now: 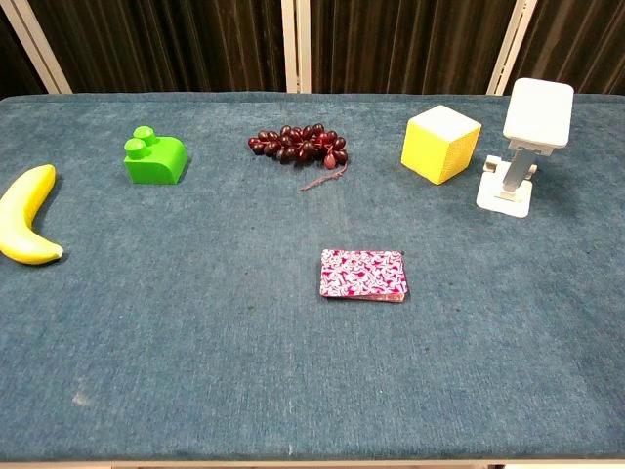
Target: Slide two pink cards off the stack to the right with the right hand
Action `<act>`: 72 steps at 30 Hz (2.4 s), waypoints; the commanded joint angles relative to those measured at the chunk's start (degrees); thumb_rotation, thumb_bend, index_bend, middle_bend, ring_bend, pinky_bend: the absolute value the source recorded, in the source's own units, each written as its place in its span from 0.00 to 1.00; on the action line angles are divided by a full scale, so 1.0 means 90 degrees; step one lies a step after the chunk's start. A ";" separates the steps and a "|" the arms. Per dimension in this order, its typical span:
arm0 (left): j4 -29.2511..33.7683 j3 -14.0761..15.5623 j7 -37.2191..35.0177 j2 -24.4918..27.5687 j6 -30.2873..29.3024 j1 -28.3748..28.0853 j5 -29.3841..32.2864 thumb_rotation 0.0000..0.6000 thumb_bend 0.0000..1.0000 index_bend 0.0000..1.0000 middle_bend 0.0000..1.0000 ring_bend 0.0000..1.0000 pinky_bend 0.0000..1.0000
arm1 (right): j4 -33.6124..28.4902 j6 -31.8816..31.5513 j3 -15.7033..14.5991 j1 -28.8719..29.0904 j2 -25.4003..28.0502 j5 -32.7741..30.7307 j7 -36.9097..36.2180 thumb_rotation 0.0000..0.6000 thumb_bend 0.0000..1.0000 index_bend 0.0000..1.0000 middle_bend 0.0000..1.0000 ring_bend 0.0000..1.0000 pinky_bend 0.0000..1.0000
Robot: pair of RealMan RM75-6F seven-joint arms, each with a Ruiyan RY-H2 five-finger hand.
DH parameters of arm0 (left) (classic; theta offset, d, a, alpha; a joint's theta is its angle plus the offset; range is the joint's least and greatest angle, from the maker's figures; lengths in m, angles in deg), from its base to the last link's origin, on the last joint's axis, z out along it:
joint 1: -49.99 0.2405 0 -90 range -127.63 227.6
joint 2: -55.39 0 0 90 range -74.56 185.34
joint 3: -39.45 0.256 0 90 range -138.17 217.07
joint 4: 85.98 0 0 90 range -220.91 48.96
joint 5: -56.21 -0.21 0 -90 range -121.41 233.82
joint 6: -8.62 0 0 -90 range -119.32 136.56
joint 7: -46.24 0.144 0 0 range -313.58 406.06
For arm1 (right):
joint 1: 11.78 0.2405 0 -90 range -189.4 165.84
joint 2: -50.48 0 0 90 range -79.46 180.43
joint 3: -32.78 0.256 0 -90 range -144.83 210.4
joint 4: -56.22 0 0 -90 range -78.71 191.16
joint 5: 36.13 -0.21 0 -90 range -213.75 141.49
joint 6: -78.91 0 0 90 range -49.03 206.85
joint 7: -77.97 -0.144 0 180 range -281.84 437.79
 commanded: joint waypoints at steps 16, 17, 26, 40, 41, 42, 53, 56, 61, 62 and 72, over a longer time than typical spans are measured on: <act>-0.0136 0.0031 -0.0135 -0.0092 -0.0116 0.0028 -0.0126 1.00 0.07 0.21 0.12 0.02 0.00 | -0.1294 0.1996 -0.0154 0.1171 -0.0848 0.0425 0.1634 1.00 0.36 0.07 0.06 0.01 0.11; -0.0155 0.0037 -0.0145 -0.0097 -0.0137 0.0040 -0.0137 1.00 0.07 0.21 0.12 0.02 0.00 | -0.1357 0.2211 -0.0103 0.1281 -0.1064 0.0241 0.1998 1.00 0.36 0.08 0.06 0.01 0.11; -0.0332 0.0074 -0.0295 -0.0153 -0.0154 0.0080 -0.0149 1.00 0.07 0.21 0.12 0.02 0.00 | -0.0889 0.2717 0.0410 0.1803 -0.3084 -0.1730 0.3961 1.00 0.38 0.19 0.05 0.01 0.11; -0.0545 0.0069 -0.0467 -0.0212 -0.0044 0.0043 -0.0101 1.00 0.07 0.21 0.12 0.02 0.00 | -0.0186 0.2686 0.0641 0.2522 -0.4422 -0.3489 0.5196 1.00 0.43 0.25 0.05 0.01 0.11; -0.0565 0.0069 -0.0481 -0.0217 -0.0038 0.0043 -0.0094 1.00 0.07 0.21 0.12 0.02 0.00 | -0.0165 0.2653 0.0656 0.2572 -0.4465 -0.3568 0.5260 1.00 0.43 0.25 0.05 0.01 0.11; -0.0579 0.0068 -0.0491 -0.0221 -0.0032 0.0042 -0.0088 1.00 0.07 0.21 0.12 0.02 0.00 | -0.0146 0.2624 0.0663 0.2606 -0.4498 -0.3619 0.5305 1.00 0.43 0.26 0.05 0.01 0.11; -0.0659 0.0062 -0.0542 -0.0246 0.0035 0.0010 -0.0064 1.00 0.07 0.21 0.12 0.02 0.00 | -0.0181 0.2574 0.0766 0.3001 -0.4673 -0.4560 0.5529 1.00 0.46 0.26 0.05 0.01 0.10; -0.0658 0.0060 -0.0543 -0.0250 0.0036 0.0003 -0.0070 1.00 0.07 0.21 0.12 0.02 0.00 | -0.0156 0.2567 0.0773 0.3109 -0.4679 -0.4759 0.5564 1.00 0.46 0.26 0.05 0.01 0.10; -0.0661 0.0063 -0.0529 -0.0253 0.0047 0.0000 -0.0062 1.00 0.07 0.21 0.12 0.02 0.00 | -0.0130 0.2527 0.0759 0.3230 -0.4683 -0.4929 0.5520 1.00 0.48 0.28 0.05 0.01 0.09; -0.0661 0.0062 -0.0528 -0.0252 0.0052 -0.0003 -0.0059 1.00 0.07 0.21 0.12 0.02 0.00 | -0.0136 0.2517 0.0749 0.3256 -0.4672 -0.4952 0.5509 1.00 0.48 0.28 0.05 0.01 0.08; -0.0668 0.0059 -0.0529 -0.0244 0.0048 -0.0003 -0.0051 1.00 0.07 0.21 0.12 0.02 0.00 | -0.0209 0.2484 0.0656 0.3466 -0.4618 -0.5185 0.5436 1.00 0.51 0.30 0.05 0.01 0.06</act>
